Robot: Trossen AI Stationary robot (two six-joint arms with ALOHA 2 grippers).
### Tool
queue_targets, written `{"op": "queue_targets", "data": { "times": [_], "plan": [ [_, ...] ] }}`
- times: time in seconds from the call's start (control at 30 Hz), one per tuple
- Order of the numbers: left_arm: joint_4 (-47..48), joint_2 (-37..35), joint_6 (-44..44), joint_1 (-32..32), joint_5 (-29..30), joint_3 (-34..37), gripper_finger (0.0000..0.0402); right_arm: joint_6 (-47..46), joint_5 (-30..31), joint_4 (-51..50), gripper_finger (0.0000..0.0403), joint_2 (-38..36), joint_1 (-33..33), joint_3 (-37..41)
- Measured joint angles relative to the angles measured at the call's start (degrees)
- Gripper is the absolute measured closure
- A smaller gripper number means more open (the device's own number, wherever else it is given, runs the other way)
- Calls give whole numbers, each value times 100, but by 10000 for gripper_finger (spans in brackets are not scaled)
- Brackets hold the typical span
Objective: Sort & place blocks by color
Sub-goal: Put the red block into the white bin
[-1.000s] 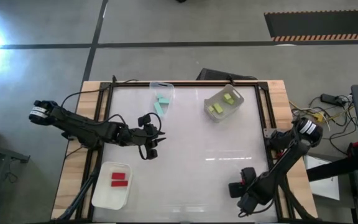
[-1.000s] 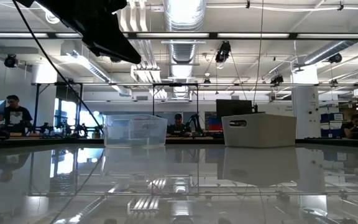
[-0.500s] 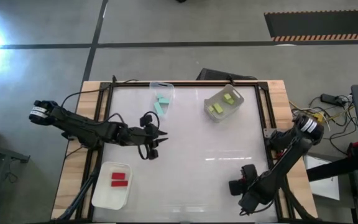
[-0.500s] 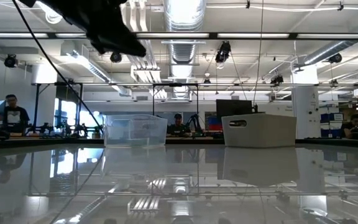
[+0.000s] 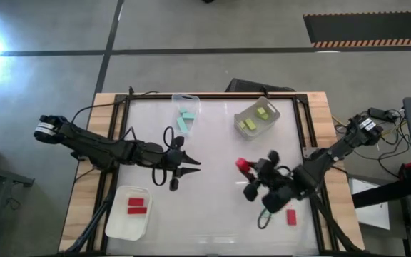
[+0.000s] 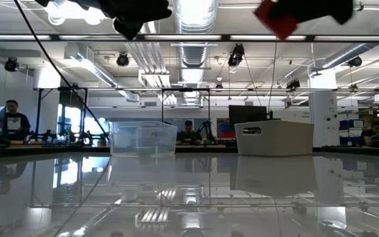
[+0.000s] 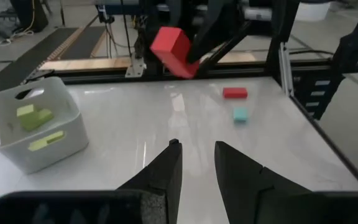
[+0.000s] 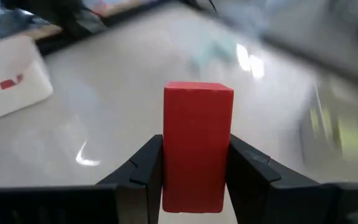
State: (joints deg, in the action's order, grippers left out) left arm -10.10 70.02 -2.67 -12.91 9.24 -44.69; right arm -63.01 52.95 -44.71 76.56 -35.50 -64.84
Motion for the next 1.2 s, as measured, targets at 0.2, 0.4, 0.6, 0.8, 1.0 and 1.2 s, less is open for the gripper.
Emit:
{"op": "queue_targets", "data": {
  "times": [0.2,0.4,0.6,0.8,1.0,1.2],
  "plan": [
    [-309,44,-142,0,-20,4,322,3894,58,3825,283,-346,571,1112],
    [-1091,266,-153,2,-292,26,289,5727,-2225,7782,283,-455,1303,2557],
    [-2200,913,-147,-28,-257,55,216,6198,-4058,10337,283,34,1992,3297],
    [-3560,1491,-118,-5,378,56,180,6413,-4603,10726,283,377,2261,3280],
    [-4418,2020,-102,10,423,57,178,6417,-4595,10688,283,540,2408,3184],
    [-4722,2235,181,5,455,57,191,6407,-4744,10655,283,522,2448,3183]
  ]
}}
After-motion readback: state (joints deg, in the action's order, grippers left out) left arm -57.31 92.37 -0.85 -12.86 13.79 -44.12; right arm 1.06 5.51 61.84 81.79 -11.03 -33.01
